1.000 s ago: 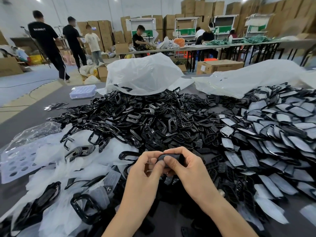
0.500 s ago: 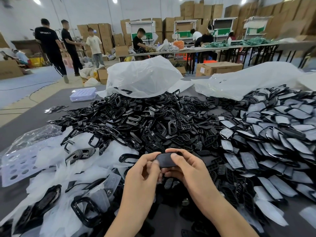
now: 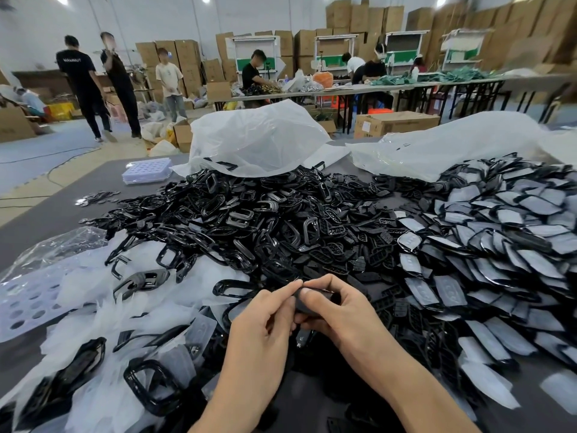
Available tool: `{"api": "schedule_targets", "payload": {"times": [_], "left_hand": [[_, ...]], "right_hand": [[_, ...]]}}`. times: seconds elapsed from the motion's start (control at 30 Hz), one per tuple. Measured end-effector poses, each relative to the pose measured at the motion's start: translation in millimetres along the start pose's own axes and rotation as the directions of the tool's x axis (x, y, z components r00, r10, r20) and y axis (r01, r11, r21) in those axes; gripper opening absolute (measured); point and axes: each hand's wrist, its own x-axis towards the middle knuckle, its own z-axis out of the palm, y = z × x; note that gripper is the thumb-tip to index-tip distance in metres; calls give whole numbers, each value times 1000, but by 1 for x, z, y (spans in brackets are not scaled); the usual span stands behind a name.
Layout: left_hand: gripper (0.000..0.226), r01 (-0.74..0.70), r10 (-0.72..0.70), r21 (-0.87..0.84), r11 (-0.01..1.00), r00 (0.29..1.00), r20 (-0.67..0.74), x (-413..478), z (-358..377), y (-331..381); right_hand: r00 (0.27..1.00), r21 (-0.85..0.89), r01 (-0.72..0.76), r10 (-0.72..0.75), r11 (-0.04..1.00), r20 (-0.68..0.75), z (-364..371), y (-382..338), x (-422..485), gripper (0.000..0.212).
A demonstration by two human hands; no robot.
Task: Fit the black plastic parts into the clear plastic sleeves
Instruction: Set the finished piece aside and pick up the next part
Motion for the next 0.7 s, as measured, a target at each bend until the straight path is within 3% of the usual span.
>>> {"api": "schedule_targets", "payload": {"times": [0.23,0.43,0.53,0.7], "left_hand": [[36,-243,235,253,936,970,62,-1,-6,3],[32,-387,336,509,769,922,193,-5,-13,15],[34,-477,370,537,695,879,302,-9,-8,22],[42,-506,351,507,698,858,375,-18,7,29]], "right_hand": [[999,-131,7,-2,991,44,-5,-4,-2,14],[991,-90,66,-75,994,-106,-10,-10,0,28],[986,-75,74,-84,994,-141,-11,-8,1,39],[979,-14,91,-92,996,-180,-12,-11,1,47]]}}
